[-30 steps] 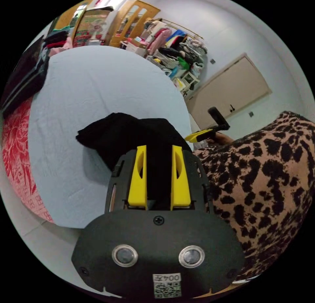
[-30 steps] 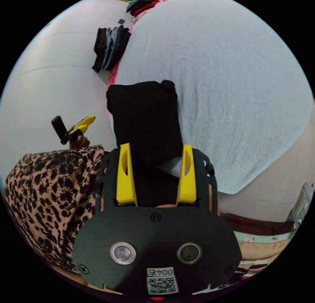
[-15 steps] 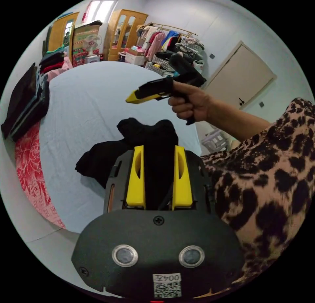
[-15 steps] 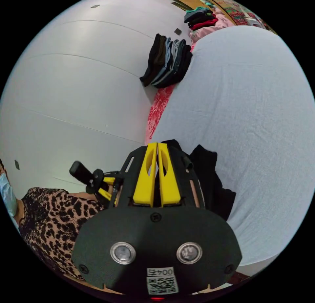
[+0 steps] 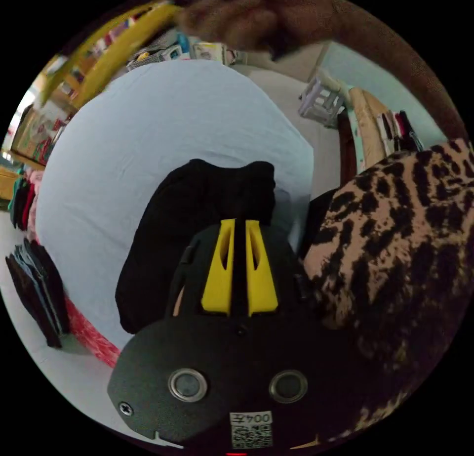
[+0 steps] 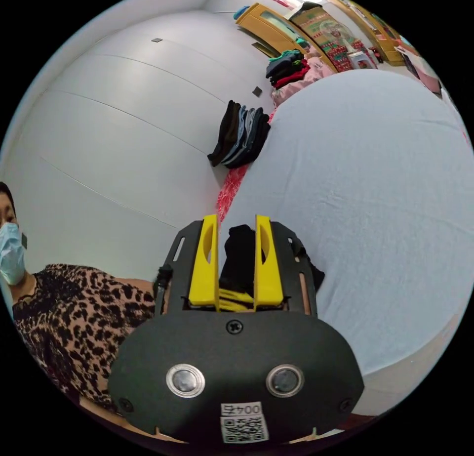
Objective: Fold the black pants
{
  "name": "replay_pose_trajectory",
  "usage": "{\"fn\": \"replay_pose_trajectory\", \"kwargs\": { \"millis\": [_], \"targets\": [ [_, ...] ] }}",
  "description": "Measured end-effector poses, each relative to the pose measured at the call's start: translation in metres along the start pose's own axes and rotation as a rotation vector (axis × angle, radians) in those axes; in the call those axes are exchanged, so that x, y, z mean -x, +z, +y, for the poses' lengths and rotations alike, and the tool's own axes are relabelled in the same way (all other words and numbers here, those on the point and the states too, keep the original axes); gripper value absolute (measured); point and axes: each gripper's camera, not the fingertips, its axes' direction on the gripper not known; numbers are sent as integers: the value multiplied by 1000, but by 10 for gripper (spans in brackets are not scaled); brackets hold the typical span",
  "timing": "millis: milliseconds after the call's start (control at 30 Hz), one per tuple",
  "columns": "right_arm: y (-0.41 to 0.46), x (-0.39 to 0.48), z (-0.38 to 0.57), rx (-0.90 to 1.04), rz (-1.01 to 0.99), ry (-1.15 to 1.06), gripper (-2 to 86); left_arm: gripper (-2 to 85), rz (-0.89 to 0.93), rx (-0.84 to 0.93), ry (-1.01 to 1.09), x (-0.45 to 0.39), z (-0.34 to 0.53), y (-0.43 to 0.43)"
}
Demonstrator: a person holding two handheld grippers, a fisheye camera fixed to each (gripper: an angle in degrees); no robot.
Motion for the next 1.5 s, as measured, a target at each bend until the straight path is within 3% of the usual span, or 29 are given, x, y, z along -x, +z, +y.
{"fn": "replay_pose_trajectory", "kwargs": {
  "millis": [200,367,833,967,1033,1167,1367,1500],
  "targets": [
    [-8,-33,34,48,28,102,117,30,114,-318,-588,95,128,-57],
    [30,-40,23,155,-36,127,120,28,215,-296,-876,135,222,-23],
    [156,-55,-148,338,-116,-2,198,64,299,-376,-1045,143,315,-3],
    [209,-67,-157,512,-133,32,133,93,406,-518,-1088,136,335,-23],
    [204,-55,-154,471,-138,31,95,101,453,-593,-1109,131,338,-32],
    [159,27,-141,357,-136,-218,66,146,519,-670,-1124,118,330,-41],
    [162,121,-86,499,-97,-598,35,244,597,-704,-1176,100,321,-45],
    [173,130,-69,572,-159,-627,31,249,542,-626,-1255,91,326,-37]
  ]
}}
